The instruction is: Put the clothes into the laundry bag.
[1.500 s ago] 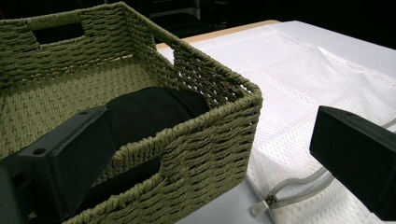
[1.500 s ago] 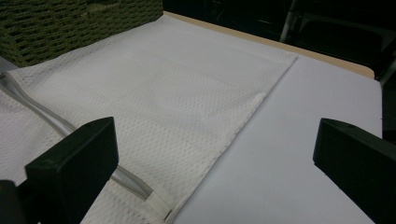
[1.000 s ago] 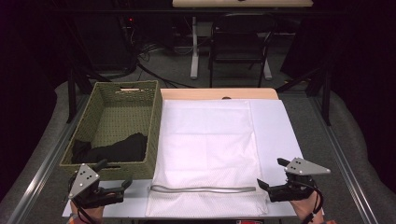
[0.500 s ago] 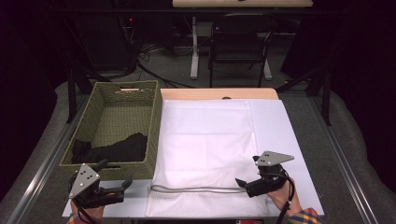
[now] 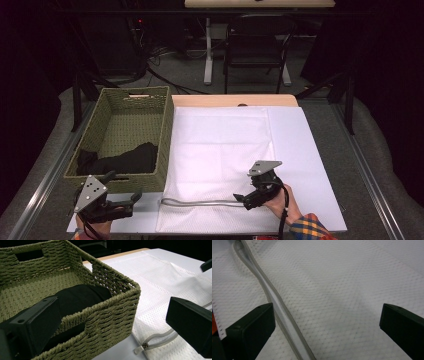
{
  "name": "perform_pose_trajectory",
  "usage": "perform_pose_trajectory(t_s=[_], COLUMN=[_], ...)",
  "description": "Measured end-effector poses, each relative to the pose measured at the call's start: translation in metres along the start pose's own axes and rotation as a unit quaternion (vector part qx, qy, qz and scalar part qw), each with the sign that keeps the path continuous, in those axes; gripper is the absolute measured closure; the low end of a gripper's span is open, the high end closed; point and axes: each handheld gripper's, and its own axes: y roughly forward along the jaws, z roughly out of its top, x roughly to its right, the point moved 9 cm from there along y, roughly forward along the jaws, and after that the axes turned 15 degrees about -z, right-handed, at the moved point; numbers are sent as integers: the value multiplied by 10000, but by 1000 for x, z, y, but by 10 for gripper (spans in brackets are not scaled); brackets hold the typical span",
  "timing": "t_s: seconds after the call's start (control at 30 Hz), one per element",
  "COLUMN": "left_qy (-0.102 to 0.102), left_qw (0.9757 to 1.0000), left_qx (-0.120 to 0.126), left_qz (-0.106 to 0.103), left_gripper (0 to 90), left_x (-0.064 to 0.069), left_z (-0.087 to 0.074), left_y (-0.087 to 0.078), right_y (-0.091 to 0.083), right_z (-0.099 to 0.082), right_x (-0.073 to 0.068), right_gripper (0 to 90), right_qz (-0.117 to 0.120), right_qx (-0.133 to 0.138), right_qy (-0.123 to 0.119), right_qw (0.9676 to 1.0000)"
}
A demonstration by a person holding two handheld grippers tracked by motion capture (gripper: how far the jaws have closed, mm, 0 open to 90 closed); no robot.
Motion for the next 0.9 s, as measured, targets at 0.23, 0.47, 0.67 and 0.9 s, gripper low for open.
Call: perform_pose_trajectory(t_s=[0.23,0.47,0.67,0.9], left_qy=[-9,-32,-28,-16], left_qw=[10000,10000,10000,9999], left_qx=[-12,-51,-68,-72], left_qz=[-24,-45,-49,-74], left_gripper=[0,0,0,0], left_x=[0,0,0,1], left_z=[-1,-1,-2,-2], left_y=[1,1,1,1], right_y=[28,43,47,52], right_z=[-1,-1,-2,-5], right_x=[-17,-26,-33,-37], right_gripper=[43,167,211,227], right_qz=[143,161,254,330], right_qx=[-292,-436,-495,-570], right_qy=[-230,-417,-562,-655], right_qw=[9992,9980,9969,9957])
